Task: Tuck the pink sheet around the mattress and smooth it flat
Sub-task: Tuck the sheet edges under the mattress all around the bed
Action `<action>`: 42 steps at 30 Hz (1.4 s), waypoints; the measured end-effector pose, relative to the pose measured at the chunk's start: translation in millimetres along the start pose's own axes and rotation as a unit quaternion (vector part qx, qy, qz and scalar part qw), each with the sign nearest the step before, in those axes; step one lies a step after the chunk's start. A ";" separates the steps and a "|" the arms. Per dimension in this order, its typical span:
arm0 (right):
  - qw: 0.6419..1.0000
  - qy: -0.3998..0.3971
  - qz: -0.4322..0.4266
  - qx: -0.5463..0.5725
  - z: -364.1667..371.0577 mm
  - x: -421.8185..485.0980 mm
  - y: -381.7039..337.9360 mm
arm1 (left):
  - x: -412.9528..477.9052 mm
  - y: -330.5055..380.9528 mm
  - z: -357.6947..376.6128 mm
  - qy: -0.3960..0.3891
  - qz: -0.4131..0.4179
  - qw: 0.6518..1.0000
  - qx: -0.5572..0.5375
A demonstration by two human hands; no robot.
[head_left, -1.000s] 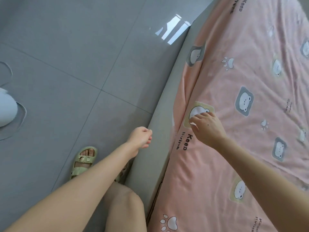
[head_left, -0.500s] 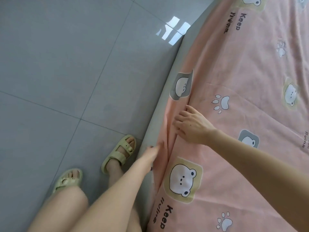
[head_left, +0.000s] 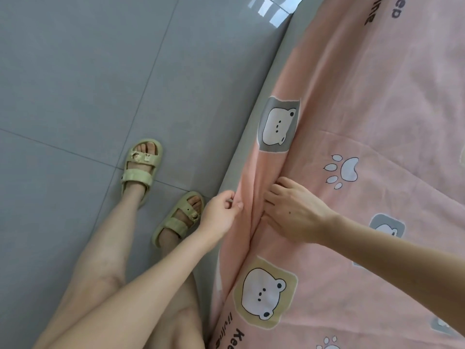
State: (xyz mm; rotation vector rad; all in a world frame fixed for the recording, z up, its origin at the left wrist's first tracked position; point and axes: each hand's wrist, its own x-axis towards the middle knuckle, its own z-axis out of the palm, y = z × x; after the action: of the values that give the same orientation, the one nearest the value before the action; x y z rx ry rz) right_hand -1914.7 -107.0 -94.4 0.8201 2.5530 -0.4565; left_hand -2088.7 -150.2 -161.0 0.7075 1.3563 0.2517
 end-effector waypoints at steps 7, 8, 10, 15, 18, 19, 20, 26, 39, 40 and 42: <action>0.999 -0.028 0.004 -0.040 -2.8 17.4 4.2 | -8.5 4.3 7.6 -0.011 -0.009 1.000 -0.028; 0.999 -0.033 -0.002 -0.040 -2.9 19.6 4.9 | -9.4 4.8 8.3 -0.007 -0.005 0.999 -0.032; 0.998 -0.043 -0.014 -0.036 -2.4 19.8 7.2 | -11.9 6.2 9.5 0.007 -0.004 0.999 -0.032; 0.997 -0.064 -0.009 -0.050 -8.2 21.6 8.4 | -15.1 10.8 7.9 0.002 -0.015 1.000 -0.006; 0.997 -0.066 -0.006 -0.031 -11.7 13.3 6.9 | -19.8 14.2 7.2 -0.027 -0.050 0.996 -0.067; 0.997 -0.067 0.000 -0.026 -14.3 8.8 6.3 | -22.1 16.7 7.6 -0.026 -0.060 0.994 -0.092; 0.998 -0.065 0.009 -0.020 -17.9 4.4 5.7 | -23.7 16.6 9.8 -0.021 -0.059 0.992 -0.113; 0.998 -0.039 0.017 0.049 -43.2 -18.6 11.3 | -33.0 23.6 51.2 -0.028 0.046 0.995 -0.081; 0.999 -0.017 0.016 0.028 -40.5 -2.3 36.9 | 17.8 31.2 71.6 -0.278 -0.293 0.875 -0.266; 0.999 -0.041 0.033 -0.001 -42.4 7.2 48.0 | 14.4 32.4 71.2 -0.279 -0.287 0.875 -0.271; 0.988 -0.125 0.063 -0.067 -49.1 25.9 68.7 | 8.3 40.0 68.9 -0.282 -0.277 0.879 -0.268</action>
State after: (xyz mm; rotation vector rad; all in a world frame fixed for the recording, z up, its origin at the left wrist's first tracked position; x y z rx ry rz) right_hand -1906.0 -20.8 -76.9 0.8137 2.2593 -0.3229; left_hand -2012.4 -136.6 -140.6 -0.0983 0.8120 -0.0492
